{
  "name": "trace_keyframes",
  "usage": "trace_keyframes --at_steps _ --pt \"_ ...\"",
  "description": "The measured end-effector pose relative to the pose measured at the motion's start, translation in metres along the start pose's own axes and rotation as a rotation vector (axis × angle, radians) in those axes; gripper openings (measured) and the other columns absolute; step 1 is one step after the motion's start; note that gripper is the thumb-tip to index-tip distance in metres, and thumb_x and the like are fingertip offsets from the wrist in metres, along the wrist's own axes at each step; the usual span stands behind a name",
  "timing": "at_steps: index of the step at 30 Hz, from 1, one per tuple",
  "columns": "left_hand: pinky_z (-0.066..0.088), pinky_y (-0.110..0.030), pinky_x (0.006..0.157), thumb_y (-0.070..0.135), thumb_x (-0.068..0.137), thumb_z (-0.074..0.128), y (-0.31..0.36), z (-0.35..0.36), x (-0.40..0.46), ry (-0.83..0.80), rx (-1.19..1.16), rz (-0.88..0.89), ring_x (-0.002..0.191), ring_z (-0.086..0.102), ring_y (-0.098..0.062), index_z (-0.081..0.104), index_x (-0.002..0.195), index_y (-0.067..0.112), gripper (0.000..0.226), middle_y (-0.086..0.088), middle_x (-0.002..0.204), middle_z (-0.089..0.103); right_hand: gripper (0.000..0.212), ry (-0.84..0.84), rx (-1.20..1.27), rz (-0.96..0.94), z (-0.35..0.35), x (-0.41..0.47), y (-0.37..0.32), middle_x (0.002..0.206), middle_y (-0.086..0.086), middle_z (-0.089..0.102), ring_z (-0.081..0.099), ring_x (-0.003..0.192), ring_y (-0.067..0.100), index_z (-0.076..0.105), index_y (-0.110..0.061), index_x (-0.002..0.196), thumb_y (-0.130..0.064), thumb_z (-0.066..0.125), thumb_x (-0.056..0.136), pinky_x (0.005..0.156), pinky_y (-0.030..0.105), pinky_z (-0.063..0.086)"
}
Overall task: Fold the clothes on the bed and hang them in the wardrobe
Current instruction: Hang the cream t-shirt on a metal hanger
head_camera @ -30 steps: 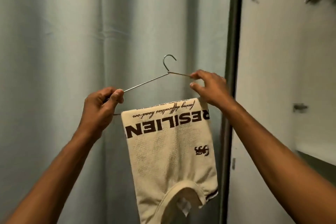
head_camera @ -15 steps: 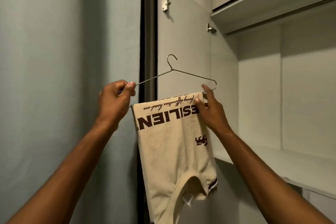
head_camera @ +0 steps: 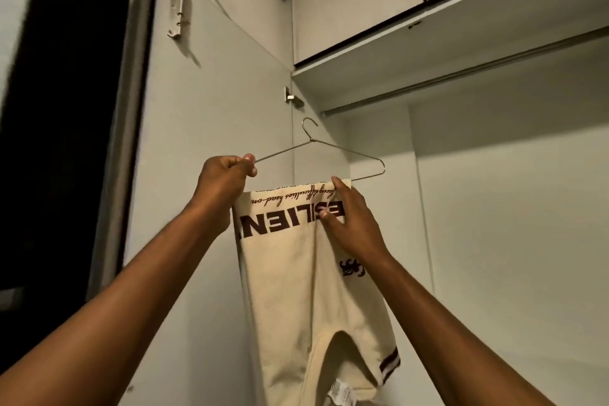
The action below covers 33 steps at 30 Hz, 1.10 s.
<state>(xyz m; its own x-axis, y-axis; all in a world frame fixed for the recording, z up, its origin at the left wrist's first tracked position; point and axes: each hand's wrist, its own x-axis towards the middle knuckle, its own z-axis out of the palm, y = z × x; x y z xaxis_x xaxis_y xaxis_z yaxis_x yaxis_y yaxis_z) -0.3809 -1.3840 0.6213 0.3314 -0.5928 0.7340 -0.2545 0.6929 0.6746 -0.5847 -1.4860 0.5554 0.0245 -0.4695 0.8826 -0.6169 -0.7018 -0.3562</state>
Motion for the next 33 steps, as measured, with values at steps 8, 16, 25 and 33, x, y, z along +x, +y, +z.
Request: trace_keyframes --at_steps 8,16,25,33 --pt "0.04 -0.033 0.08 0.03 0.103 0.053 -0.025 0.121 0.074 -0.013 0.003 -0.04 0.09 0.051 -0.015 0.06 0.081 0.013 0.029 0.002 0.089 0.055 0.07 -0.001 -0.08 -0.043 -0.008 0.085 0.134 0.16 -0.004 0.031 0.038 0.141 0.02 0.016 -0.037 0.157 -0.042 0.053 0.099 0.109 0.043 0.039" --pt "0.046 -0.032 0.068 0.025 0.103 0.053 -0.056 0.204 0.163 -0.156 -0.05 -0.154 0.071 0.045 -0.015 0.062 0.087 0.011 0.022 0.0 0.073 0.048 0.063 0.051 0.184 0.052 0.009 0.152 0.222 0.15 -0.004 0.046 0.047 0.133 0.02 0.032 -0.034 0.152 -0.023 0.061 0.097 0.109 0.042 0.042" --pt "0.043 -0.027 0.076 0.02 0.104 0.042 -0.096 0.271 0.281 -0.239 -0.197 -0.158 0.057 0.036 -0.01 0.057 0.081 0.012 0.029 0.004 0.057 0.036 0.052 0.187 0.103 0.028 0.041 0.258 0.299 0.145 -0.004 0.052 0.054 0.126 0.019 0.049 -0.024 0.14 0.001 0.056 0.095 0.101 0.032 0.048" --pt "0.05 -0.032 0.061 0.015 0.103 0.048 -0.107 0.327 0.378 -0.188 -0.159 -0.055 0.077 0.056 -0.02 0.051 0.086 0.008 0.019 -0.008 0.087 0.053 0.049 0.235 0.092 0.007 0.062 0.357 0.347 0.141 0.0 0.054 0.058 0.117 0.022 0.054 -0.023 0.136 0.004 0.052 0.094 0.096 0.04 0.054"
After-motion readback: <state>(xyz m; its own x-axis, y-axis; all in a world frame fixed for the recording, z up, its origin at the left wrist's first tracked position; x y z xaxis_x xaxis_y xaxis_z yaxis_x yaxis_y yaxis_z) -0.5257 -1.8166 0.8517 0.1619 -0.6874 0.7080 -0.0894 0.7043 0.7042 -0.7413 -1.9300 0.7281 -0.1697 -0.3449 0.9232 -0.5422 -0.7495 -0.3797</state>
